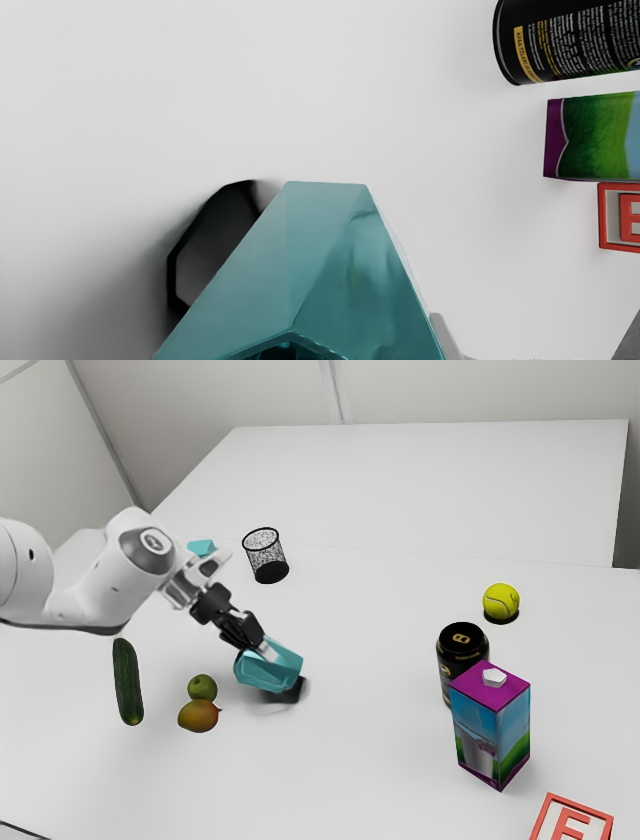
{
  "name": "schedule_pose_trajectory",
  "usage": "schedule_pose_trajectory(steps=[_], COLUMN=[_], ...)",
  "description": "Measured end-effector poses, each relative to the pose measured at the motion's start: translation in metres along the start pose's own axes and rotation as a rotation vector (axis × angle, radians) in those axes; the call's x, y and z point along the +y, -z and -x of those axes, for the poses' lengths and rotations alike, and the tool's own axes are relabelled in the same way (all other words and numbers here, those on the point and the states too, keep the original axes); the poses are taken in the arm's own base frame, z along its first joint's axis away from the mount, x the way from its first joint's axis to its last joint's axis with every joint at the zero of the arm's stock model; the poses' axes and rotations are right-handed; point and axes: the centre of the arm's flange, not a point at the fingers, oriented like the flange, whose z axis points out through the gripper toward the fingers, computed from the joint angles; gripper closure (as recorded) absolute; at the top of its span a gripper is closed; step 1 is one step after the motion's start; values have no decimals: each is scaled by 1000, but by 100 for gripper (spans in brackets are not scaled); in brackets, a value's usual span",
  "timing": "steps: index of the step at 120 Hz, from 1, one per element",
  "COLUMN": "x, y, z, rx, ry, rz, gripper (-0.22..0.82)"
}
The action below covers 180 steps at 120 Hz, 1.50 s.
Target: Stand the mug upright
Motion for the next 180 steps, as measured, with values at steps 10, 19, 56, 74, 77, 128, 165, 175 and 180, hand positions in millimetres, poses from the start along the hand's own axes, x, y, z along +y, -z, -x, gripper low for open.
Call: schedule_pose_trajectory(steps=[10, 19, 56, 74, 77, 128, 165, 175, 180], x=[11, 25, 64, 65, 65, 83, 59, 59, 60], y=[1, 3, -12, -15, -17, -54, -49, -50, -51], z=[-8, -12, -25, -24, -24, -13, -10, -10, -10], rx=[-44, -94, -237, -254, -258, -250, -222, -218, -217], ry=[-62, -120, -251, -247, -249, -248, -154, -144, -142], rz=[-91, -196, -512, -601, -616, -728, -727, -727, -726], gripper=[75, 76, 78, 79, 79, 79, 77, 75, 74])
